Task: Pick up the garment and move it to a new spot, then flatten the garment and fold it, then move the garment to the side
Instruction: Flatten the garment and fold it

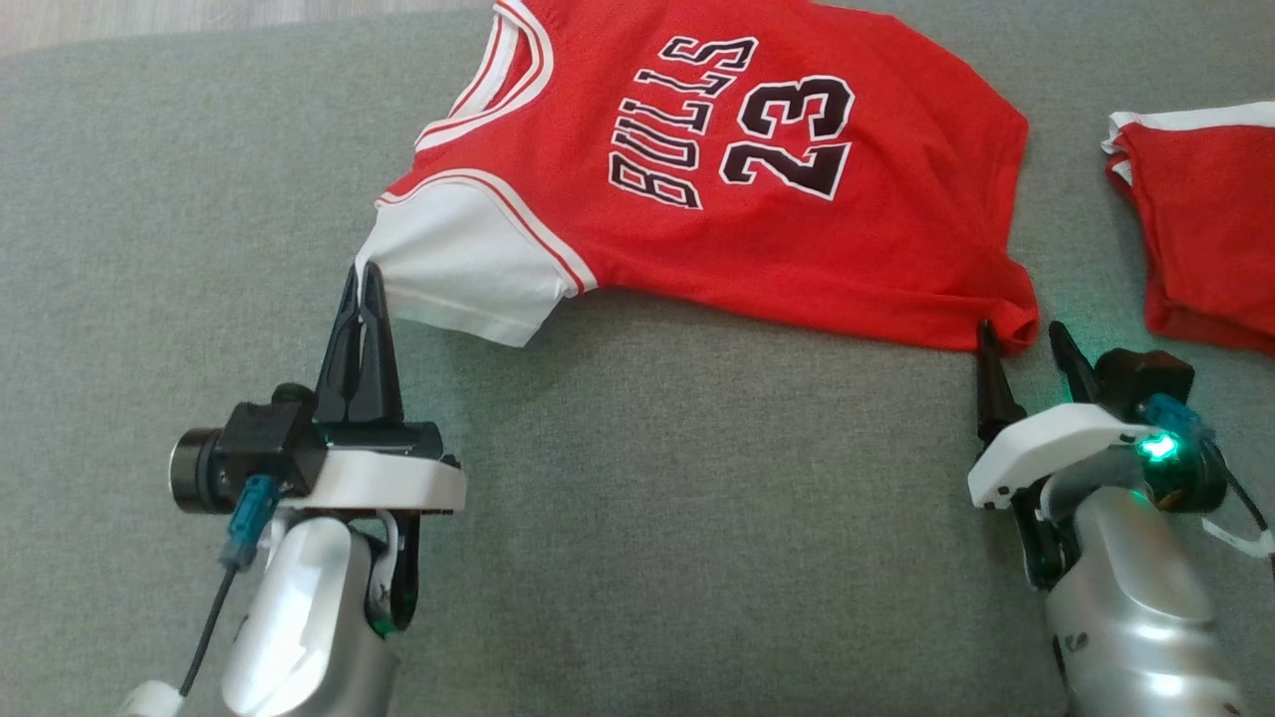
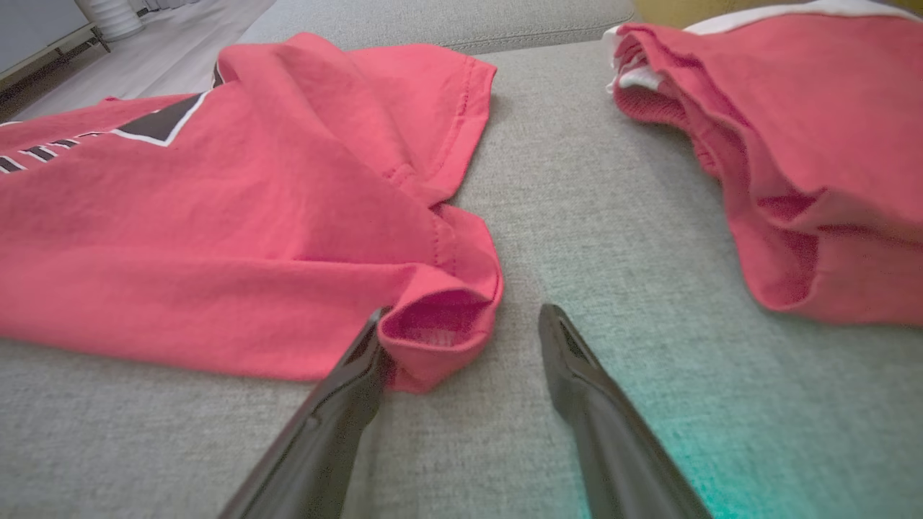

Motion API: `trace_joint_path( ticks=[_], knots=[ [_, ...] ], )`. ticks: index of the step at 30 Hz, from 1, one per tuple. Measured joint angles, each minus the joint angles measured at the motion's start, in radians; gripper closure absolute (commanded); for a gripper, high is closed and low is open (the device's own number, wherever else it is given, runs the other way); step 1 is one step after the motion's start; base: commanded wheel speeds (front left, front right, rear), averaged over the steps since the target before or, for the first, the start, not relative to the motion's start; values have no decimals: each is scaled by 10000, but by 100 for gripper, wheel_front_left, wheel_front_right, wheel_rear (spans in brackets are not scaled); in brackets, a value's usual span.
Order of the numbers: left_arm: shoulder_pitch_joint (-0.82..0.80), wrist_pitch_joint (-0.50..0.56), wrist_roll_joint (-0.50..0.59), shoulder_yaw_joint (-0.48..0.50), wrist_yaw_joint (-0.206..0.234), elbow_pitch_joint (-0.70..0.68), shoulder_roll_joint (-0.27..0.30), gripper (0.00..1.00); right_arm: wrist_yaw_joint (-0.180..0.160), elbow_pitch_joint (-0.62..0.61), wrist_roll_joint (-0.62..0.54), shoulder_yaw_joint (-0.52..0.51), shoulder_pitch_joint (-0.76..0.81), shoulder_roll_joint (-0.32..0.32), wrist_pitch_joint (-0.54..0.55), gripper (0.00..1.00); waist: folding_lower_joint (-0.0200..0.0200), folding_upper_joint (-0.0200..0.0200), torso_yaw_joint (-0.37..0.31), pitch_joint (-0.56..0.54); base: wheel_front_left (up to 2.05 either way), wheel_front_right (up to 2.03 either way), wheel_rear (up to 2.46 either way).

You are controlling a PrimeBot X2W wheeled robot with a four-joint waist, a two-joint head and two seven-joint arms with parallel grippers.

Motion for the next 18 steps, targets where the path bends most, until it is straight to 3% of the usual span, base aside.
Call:
trace_joint_path(
  ticks=[5, 6, 7, 12, 18],
  knots=[
    [-16, 0, 0, -27, 2, 8, 0, 100, 0, 278, -2, 134, -268, -21, 2, 0, 0, 0, -28, 16, 0, 0, 0],
    [-16, 0, 0, -27, 2, 12, 0, 100, 0, 343, -2, 182, -314, -23, 2, 54, 0, 0, -35, 6, 0, 0, 0],
    [-16, 0, 0, -29, 2, 21, 0, 100, 0, 393, 4, 242, -343, -29, 0, 100, 0, 0, -41, -10, 0, 0, 0],
    [-11, 0, -12, -2, -4, 104, -2, 100, 0, 477, 550, 884, -377, -27, -105, 100, 1, 0, -93, -229, 0, 0, 0],
    [251, 0, -456, 299, -169, -198, -17, 100, 0, -667, 2180, 1864, 44, -21, -299, 100, 0, 0, -228, -747, 0, 0, 0]
  ],
)
